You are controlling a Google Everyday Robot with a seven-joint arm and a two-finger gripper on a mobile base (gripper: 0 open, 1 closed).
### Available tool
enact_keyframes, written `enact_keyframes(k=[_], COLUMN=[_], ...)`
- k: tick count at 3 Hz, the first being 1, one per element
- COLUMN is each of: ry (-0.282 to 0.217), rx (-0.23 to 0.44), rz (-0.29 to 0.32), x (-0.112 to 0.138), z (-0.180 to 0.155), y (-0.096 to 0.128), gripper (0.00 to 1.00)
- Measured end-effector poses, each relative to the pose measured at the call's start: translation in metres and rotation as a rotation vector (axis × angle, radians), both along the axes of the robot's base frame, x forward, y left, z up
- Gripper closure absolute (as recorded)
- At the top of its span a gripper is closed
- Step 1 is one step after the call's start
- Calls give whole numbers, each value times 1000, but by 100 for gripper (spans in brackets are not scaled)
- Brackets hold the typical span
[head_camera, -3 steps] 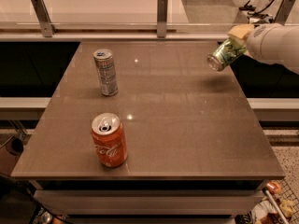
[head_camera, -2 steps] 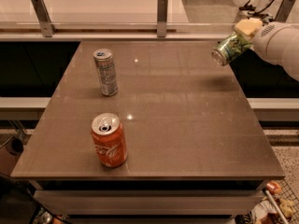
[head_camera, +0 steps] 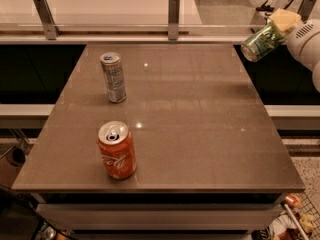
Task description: Place green can upright
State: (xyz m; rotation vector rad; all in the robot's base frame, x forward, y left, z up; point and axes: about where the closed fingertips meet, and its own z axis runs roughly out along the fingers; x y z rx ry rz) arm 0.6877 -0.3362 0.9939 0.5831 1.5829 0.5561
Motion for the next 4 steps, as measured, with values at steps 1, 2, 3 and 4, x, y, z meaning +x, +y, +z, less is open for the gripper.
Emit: enact_keyframes(k=[1,2,3,4], ry=[-60,-106,-129,-130], rx=[-53,-102,-167,-165], rz=[-32,-61,-92,-91], x=[-4,-6,-8,-8], z=[9,13,18,18], y=[-9,-6,4,4], gripper=[100,100,100,100])
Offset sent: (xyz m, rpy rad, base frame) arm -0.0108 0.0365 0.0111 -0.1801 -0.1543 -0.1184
